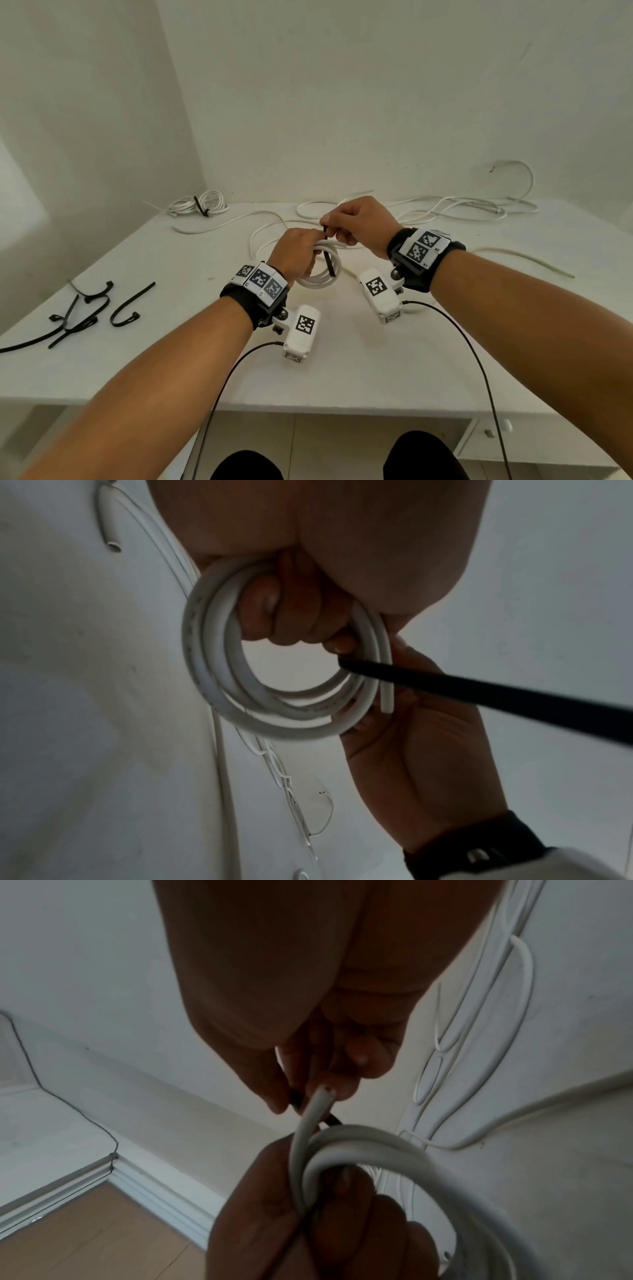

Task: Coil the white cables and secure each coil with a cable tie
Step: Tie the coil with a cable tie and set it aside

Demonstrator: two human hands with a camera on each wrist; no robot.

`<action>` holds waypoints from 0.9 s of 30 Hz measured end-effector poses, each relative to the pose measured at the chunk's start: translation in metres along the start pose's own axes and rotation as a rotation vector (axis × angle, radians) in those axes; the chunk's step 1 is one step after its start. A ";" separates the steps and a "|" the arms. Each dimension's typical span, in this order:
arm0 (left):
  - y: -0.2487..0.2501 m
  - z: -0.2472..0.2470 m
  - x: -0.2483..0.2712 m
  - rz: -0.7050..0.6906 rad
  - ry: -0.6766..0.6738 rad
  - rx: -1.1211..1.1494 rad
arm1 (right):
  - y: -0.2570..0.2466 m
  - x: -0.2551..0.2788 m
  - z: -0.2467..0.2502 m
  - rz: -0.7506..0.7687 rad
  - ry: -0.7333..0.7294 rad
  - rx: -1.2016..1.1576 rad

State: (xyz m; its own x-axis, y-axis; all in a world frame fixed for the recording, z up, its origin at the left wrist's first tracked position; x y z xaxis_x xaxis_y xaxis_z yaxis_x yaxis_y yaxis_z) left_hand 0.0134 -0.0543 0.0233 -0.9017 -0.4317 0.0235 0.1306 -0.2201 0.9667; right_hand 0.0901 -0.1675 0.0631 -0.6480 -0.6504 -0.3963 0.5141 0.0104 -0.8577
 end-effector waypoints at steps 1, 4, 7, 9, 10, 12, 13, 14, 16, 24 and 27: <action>0.000 0.001 0.000 -0.008 0.009 0.006 | -0.002 0.001 -0.003 0.003 -0.014 0.005; 0.001 0.002 0.002 -0.033 0.017 0.025 | -0.005 0.001 -0.006 0.004 -0.021 0.018; 0.005 0.003 0.003 -0.060 0.012 0.039 | -0.007 0.001 -0.006 0.020 -0.011 0.050; 0.007 0.006 0.004 -0.061 0.037 0.049 | -0.014 0.000 -0.006 0.066 0.002 0.133; 0.008 0.010 0.003 -0.051 0.062 0.062 | -0.019 0.000 -0.006 0.106 0.018 0.194; 0.006 0.019 0.000 0.006 0.136 0.106 | -0.031 0.004 -0.006 0.217 0.053 0.299; 0.004 0.025 -0.002 0.042 0.172 0.136 | -0.037 0.007 -0.007 0.289 0.049 0.332; 0.003 0.029 -0.003 0.074 0.201 0.165 | -0.043 0.011 -0.010 0.372 0.020 0.355; 0.002 0.037 -0.005 0.111 0.226 0.199 | -0.049 0.020 -0.020 0.503 -0.099 0.398; 0.003 0.030 -0.001 0.101 0.220 0.109 | -0.046 0.016 -0.026 0.478 -0.011 0.473; 0.003 0.027 0.000 0.066 0.204 0.094 | -0.046 0.014 -0.025 0.458 0.029 0.454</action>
State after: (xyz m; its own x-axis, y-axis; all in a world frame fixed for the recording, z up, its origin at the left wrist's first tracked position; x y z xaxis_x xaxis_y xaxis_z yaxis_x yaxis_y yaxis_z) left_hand 0.0028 -0.0315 0.0326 -0.7894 -0.6122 0.0443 0.1385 -0.1073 0.9845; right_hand 0.0428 -0.1578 0.0890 -0.3181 -0.6355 -0.7035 0.9247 -0.0444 -0.3781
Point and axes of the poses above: each hand's wrist, its own x-axis away from the middle knuckle, its own z-axis out of the back of the hand, y = z × x, the point moved 8 cm from there along -x, towards the middle knuckle, and after that the axes turned 9 degrees about z, right-handed, at the moved point
